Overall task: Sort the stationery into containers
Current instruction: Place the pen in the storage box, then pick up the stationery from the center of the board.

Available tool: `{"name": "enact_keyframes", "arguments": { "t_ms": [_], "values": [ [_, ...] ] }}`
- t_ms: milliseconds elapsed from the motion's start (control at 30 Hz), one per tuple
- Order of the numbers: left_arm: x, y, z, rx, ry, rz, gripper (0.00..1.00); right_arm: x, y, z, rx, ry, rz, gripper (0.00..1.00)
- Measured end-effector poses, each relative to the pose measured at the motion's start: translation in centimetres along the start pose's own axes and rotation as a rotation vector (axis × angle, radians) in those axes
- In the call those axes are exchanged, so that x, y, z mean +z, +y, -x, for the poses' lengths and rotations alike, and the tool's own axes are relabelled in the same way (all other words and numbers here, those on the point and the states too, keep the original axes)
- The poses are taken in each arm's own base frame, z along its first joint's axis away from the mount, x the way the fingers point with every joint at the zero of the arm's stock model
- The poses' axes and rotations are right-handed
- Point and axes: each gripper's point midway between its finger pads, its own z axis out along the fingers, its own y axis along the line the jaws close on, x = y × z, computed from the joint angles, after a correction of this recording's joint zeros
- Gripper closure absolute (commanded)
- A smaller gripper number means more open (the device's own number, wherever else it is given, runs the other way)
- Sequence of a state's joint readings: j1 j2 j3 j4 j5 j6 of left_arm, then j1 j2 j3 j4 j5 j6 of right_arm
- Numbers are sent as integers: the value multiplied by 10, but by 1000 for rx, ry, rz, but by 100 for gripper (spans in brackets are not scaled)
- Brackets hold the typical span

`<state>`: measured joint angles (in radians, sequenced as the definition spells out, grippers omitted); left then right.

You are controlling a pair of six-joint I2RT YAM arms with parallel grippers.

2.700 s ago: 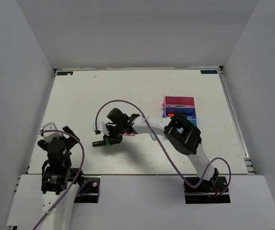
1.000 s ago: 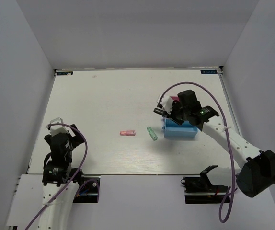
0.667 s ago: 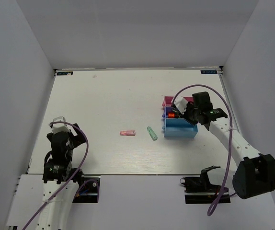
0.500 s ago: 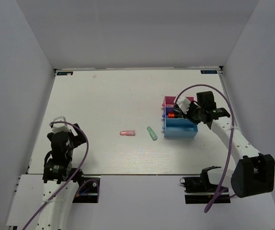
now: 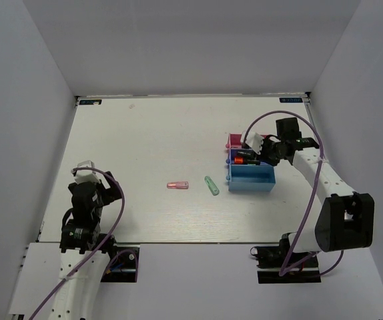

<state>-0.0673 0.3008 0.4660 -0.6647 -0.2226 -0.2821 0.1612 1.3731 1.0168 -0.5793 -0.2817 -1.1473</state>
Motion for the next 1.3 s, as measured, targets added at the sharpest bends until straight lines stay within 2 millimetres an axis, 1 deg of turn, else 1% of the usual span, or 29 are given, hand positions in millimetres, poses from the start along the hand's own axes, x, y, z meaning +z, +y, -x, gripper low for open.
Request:
{"name": "enact_keyframes", "arguments": {
  "t_ms": [33, 100, 133, 233, 367, 433, 500, 533, 567, 600, 633, 667, 700, 733, 767, 800, 833, 867, 900, 933, 967, 1000, 1033, 1067, 1100, 1133, 1167, 1200, 1300],
  "values": [
    [1, -2, 0, 2, 4, -9, 0, 1, -2, 0, -6, 0, 2, 75],
    [2, -8, -1, 8, 13, -44, 0, 3, -7, 1, -17, 0, 6, 71],
    [3, -13, -3, 12, 21, -71, 0, 4, -10, 0, -21, 1, 7, 67],
    [6, -39, -11, 25, 64, -214, 4, 7, -14, 0, -29, 4, 13, 59],
    [8, -74, -25, 36, 162, -399, 13, 8, -11, -1, -36, 5, 28, 58],
    [8, -87, -34, 43, 223, -465, 17, 7, -10, -2, -37, 4, 34, 58],
    [6, -100, -39, 55, 274, -520, 22, 7, -9, -3, -35, 3, 39, 58],
    [4, -105, -40, 65, 292, -543, 38, 7, -9, -3, -33, 3, 40, 59],
    [2, -112, -39, 75, 307, -565, 51, 7, -8, -3, -30, 1, 43, 64],
    [0, -120, -37, 98, 317, -589, 62, 7, -7, -3, -19, -4, 45, 76],
    [-3, -130, -33, 120, 324, -624, 78, 6, -7, -2, -3, -9, 44, 97],
    [-5, -135, -31, 145, 327, -642, 83, 4, -5, 1, 45, -20, 45, 100],
    [-10, -150, -27, 180, 341, -683, 84, 1, -4, 4, 81, -33, 43, 100],
    [-11, -160, -25, 213, 362, -703, 83, -4, -3, 10, 162, -49, 36, 100],
    [-12, -174, -22, 253, 379, -729, 66, -10, -3, 17, 242, -73, 25, 100],
    [-12, -187, -19, 289, 395, -738, 53, -17, -3, 27, 304, -106, 19, 81],
    [-9, -197, -19, 324, 418, -742, 49, -25, -1, 38, 373, -148, 19, 51],
    [-7, -211, -19, 353, 452, -743, 33, -33, 2, 49, 434, -191, 29, 33],
    [-2, -222, -20, 384, 479, -734, 26, -40, 8, 59, 478, -231, 52, 12],
    [1, -234, -22, 410, 512, -726, 24, -47, 16, 70, 521, -276, 88, 10],
    [5, -245, -25, 441, 555, -709, 24, -53, 24, 80, 555, -317, 127, 12],
    [9, -255, -27, 464, 583, -699, 28, -57, 32, 88, 583, -352, 172, 26],
    [13, -265, -29, 500, 623, -683, 33, -60, 42, 94, 613, -378, 219, 34],
    [19, -274, -31, 543, 660, -673, 38, -62, 52, 97, 639, -397, 262, 41],
    [23, -282, -36, 585, 696, -672, 38, -63, 60, 99, 656, -407, 290, 46],
    [26, -287, -43, 655, 730, -690, 37, -64, 70, 99, 677, -413, 321, 48],
    [28, -287, -52, 726, 771, -708, 35, -64, 78, 98, 694, -418, 344, 48],
    [28, -282, -62, 792, 819, -728, 35, -65, 87, 97, 712, -423, 360, 45],
    [22, -256, -87, 976, 938, -783, 34, -69, 104, 98, 737, -458, 376, 41]
  ]
}}
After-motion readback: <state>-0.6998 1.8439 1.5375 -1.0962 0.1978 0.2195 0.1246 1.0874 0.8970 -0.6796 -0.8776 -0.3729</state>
